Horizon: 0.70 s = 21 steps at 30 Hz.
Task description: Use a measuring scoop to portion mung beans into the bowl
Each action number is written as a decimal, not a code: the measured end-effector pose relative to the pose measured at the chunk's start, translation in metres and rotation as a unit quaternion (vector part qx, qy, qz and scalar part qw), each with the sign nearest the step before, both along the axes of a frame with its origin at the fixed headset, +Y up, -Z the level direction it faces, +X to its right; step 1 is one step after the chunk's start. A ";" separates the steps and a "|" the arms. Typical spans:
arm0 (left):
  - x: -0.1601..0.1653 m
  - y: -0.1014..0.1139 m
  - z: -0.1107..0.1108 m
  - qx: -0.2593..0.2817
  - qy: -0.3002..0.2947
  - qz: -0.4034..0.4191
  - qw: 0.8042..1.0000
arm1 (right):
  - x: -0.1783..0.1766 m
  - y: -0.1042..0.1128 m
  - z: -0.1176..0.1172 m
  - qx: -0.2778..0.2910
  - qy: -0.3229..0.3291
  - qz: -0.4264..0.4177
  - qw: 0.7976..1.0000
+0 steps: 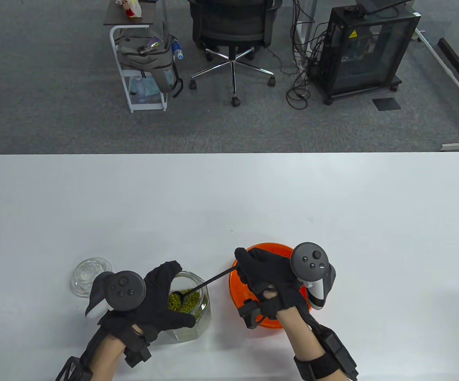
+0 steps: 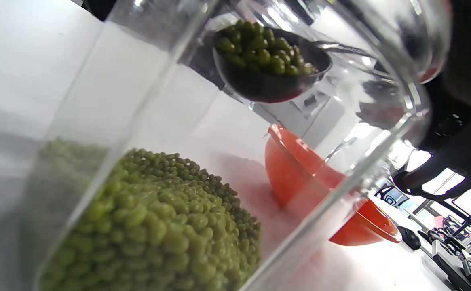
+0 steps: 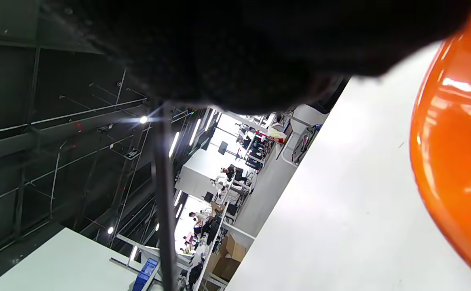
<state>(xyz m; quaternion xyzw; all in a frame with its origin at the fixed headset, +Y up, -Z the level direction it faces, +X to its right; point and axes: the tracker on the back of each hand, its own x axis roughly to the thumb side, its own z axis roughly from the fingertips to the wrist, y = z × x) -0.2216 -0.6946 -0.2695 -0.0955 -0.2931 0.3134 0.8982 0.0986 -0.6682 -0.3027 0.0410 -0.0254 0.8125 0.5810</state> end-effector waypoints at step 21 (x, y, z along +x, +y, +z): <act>0.000 0.001 0.000 -0.001 0.000 0.000 1.000 | 0.032 -0.004 0.001 -0.025 -0.005 -0.055 0.998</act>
